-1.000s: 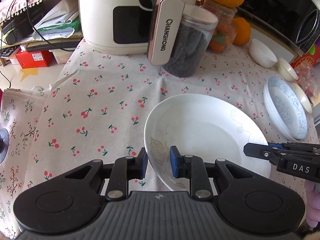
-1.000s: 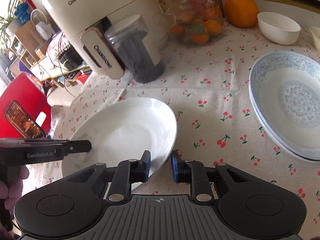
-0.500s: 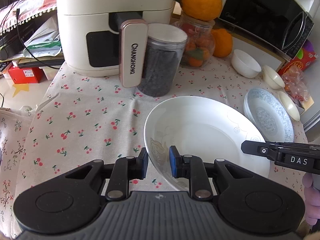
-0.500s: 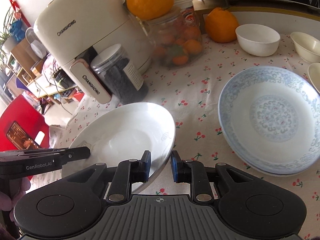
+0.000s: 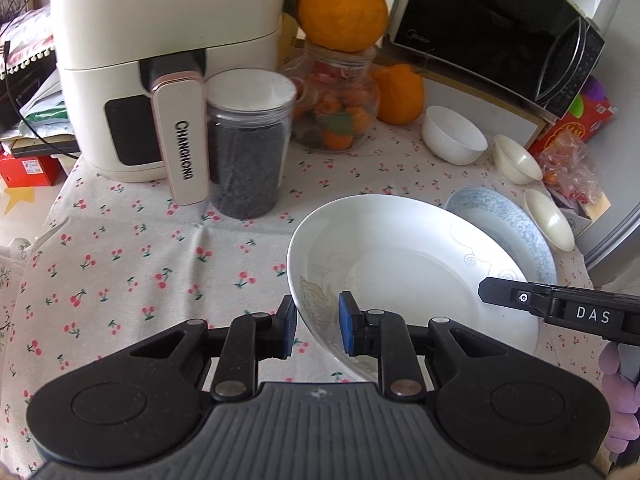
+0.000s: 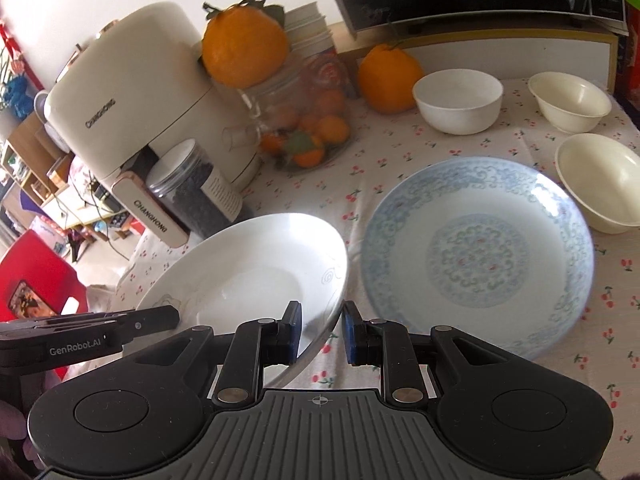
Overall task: Organize plates and bowls
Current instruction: 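Carry the white plate over the stacked blue plates and lower it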
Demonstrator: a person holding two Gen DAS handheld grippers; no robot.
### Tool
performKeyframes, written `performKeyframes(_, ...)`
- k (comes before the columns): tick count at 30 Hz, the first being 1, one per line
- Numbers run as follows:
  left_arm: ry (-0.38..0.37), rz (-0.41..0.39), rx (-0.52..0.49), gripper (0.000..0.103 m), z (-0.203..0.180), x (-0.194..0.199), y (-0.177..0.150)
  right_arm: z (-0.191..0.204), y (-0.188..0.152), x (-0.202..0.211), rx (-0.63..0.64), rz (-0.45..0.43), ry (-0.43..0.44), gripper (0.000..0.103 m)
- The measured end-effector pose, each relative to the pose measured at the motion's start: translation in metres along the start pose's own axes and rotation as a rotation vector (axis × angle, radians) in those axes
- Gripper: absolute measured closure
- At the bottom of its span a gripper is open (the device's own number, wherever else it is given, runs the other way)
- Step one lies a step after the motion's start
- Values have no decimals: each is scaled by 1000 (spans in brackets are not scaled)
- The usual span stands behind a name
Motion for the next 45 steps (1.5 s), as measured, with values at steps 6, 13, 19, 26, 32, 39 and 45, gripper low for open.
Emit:
performKeyframes(6, -14, -10, -17, 83, -23, -3, 8, -20, 6, 14, -27, -26, -19, 82)
performKeyframes(13, -42, -15, -39, 83, -52, -6, 18, -48, 12, 32, -66, -59, -43, 82)
performKeyframes(19, -55, -21, -62, 83, -76, -11, 21, -71, 14, 44, -98, -80, -72, 82)
performKeyframes(26, -64, -16, -87, 83, -101, -21, 21, -95, 15, 56, -126, -95, -107, 81)
performKeyframes(32, -50, -10, -117, 83, -117, -30, 18, -109, 12, 58, -140, -83, -143, 81)
performKeyframes(39, -34, -19, -152, 83, -133, -36, 16, -125, 8, 61, -183, -70, -185, 81)
performKeyframes(45, -26, -23, -175, 83, -143, -41, 15, -133, 5, 64, -200, -61, -219, 81)
Point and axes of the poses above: each gripper's, at about its wrist camera, not at the fingertips, and x roughly against the way its jaws point, z to its left, y to its top, the point moved 8 cm from there along -x, roughly the way its jaws point, and after that the axes turned 8 degrees about y, right-handed, at the moved point
